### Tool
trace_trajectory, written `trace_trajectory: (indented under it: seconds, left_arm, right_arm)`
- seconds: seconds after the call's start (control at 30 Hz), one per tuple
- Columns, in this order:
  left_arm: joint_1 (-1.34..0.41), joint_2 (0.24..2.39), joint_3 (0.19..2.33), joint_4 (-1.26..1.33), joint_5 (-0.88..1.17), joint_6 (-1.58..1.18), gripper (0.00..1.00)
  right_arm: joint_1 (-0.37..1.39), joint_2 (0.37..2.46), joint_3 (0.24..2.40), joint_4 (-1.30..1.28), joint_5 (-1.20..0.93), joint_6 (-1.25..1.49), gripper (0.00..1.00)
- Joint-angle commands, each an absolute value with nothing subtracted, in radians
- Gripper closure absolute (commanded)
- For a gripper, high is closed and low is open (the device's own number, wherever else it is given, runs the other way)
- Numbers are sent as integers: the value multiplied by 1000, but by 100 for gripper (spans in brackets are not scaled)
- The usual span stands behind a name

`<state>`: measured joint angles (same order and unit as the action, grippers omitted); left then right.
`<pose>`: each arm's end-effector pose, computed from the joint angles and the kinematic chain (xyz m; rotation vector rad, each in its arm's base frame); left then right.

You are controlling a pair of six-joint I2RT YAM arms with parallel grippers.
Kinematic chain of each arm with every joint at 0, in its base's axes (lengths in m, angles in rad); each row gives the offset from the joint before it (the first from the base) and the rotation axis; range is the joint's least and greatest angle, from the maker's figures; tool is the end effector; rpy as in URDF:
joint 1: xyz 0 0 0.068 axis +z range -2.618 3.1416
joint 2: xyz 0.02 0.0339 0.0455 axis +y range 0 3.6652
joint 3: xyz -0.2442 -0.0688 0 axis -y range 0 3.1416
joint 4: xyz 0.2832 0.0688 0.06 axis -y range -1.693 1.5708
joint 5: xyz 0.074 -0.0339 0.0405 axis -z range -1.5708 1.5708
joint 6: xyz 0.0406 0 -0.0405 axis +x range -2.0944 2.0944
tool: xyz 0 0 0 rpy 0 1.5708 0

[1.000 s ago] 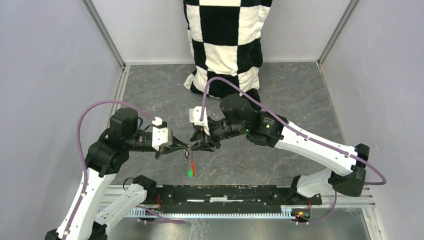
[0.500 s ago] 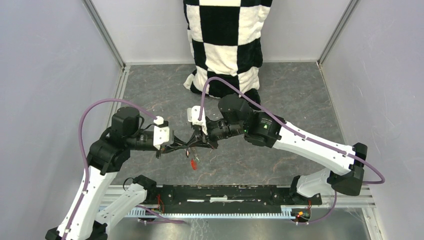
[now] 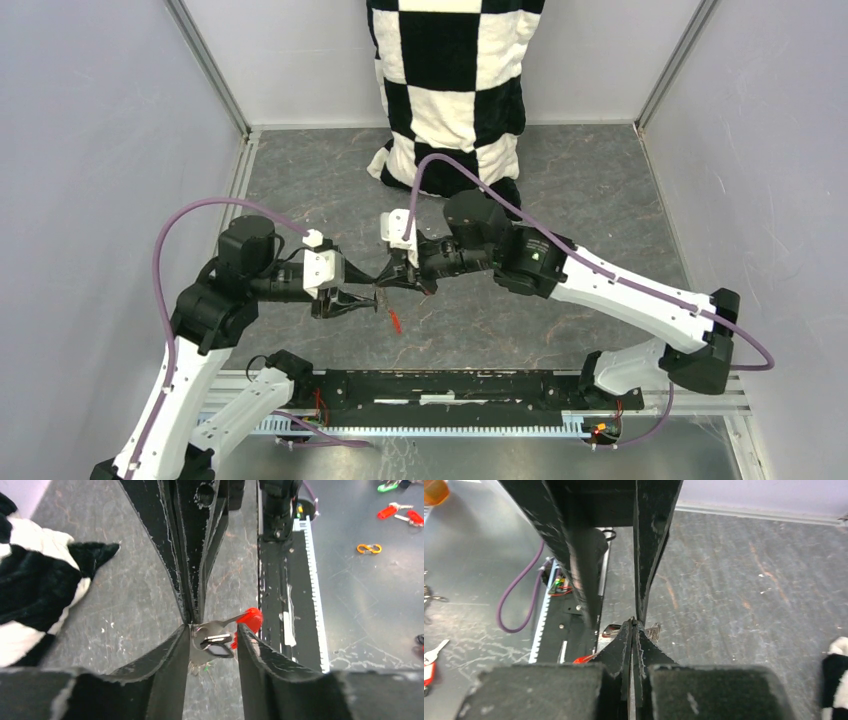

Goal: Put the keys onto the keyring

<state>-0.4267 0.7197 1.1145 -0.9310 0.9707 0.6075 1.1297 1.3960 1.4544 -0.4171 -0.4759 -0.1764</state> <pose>0.1300 -0.0959 0.3893 1.4214 1.3568 -0.8919 0.1368 0.3333 0.3918 -1.4955 1.3965 1.0765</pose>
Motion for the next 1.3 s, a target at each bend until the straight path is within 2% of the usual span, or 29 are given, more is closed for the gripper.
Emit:
trace_trajectory:
  seconds: [0.0,0.17,0.33,0.6,0.9,1.13,1.27]
  left_arm:
    - [-428,689,1139,-787,1024,464,50]
    - [-427,691,1173,-759,1083,371,48]
    - [-428,691,1159,-675,1082,274,51]
    - [-427,678,1139,-591,1085,197,70]
    - [-428,684,1166,-656,1123,251,67]
    - [-428,701,1141,-653,1133,261,69]
    - [-427,700,1111,-612,1147,237,62]
  right_arm:
    - [1118,1260,1315,-136,-442,-154,100]
    - [1102,1107,1053,247,-488,-61,100]
    - [1096,1100,979,429,-527,46,100]
    - [1095,1110,860,747,-524,211,100]
    - [1090,1124,692,1208,-441,372,99]
    - [1089,1247,644,1579,-390,543,100]
    - [1089,1343,665,1744,-375,639,99]
